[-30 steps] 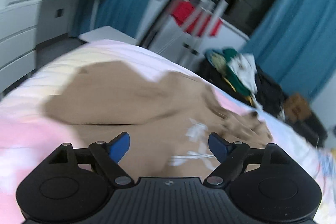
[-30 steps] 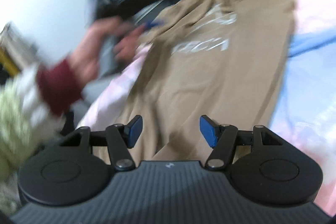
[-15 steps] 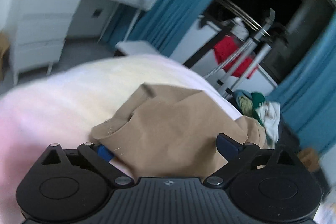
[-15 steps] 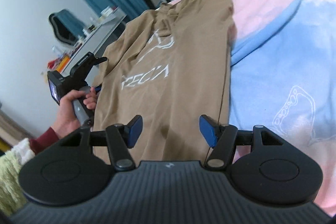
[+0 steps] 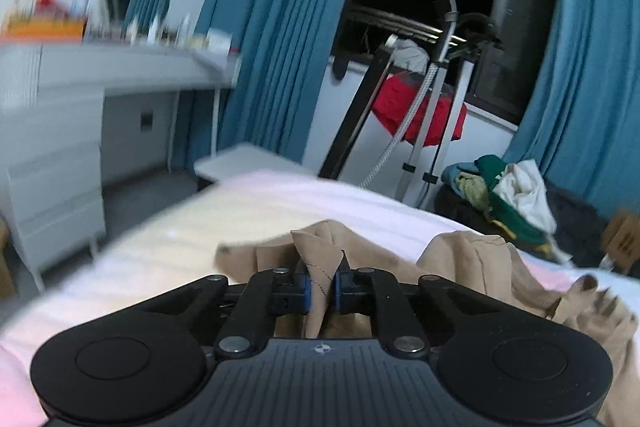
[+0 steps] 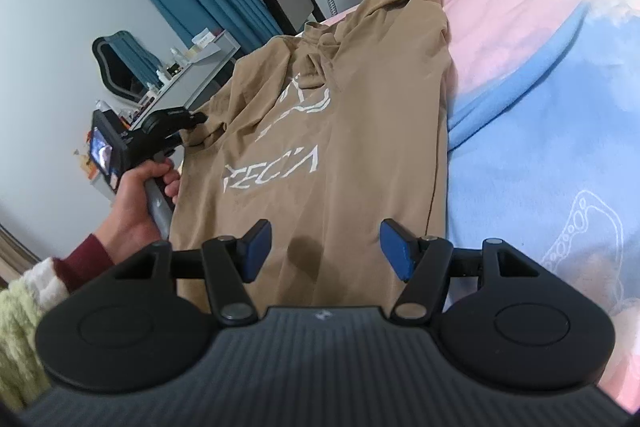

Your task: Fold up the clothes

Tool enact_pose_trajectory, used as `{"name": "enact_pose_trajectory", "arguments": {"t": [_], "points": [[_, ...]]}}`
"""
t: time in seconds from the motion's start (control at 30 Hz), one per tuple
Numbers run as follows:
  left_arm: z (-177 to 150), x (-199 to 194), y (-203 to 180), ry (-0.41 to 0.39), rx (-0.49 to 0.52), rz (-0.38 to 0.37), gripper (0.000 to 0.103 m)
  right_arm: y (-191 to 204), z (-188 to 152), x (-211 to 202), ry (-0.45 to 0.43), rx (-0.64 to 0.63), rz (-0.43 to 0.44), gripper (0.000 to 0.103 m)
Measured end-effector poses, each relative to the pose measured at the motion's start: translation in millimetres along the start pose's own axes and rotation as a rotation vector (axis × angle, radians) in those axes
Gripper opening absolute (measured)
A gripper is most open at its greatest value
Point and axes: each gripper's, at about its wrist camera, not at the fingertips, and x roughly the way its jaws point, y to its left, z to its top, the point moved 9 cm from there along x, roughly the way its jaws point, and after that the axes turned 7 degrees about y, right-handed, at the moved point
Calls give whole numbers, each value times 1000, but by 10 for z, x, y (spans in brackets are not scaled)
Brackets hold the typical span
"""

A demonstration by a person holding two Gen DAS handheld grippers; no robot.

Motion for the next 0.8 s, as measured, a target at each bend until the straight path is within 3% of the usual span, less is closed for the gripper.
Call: {"name": "enact_pose_trajectory", "arguments": {"t": [0.2,0.33,0.47,0.63,0.8], "points": [[133,-288,-476,-67,151,79,9,35,-3,-50,-18,-15,-22,64],[267,-517,-1119,-115,255,66,9,-12,-2,-83,-24,20,-34,64],[240,-690,-2060,-136,412,-1,9,-94,35,-177,-55,52,-62,64],[-319,-592,-3185,-37,555,-105,9,-312,97,-319,-122,119,-134,64],[-1046,-202,-3736,101,614,-87,10,-605,125,-429,-170,199,-186,64]]}}
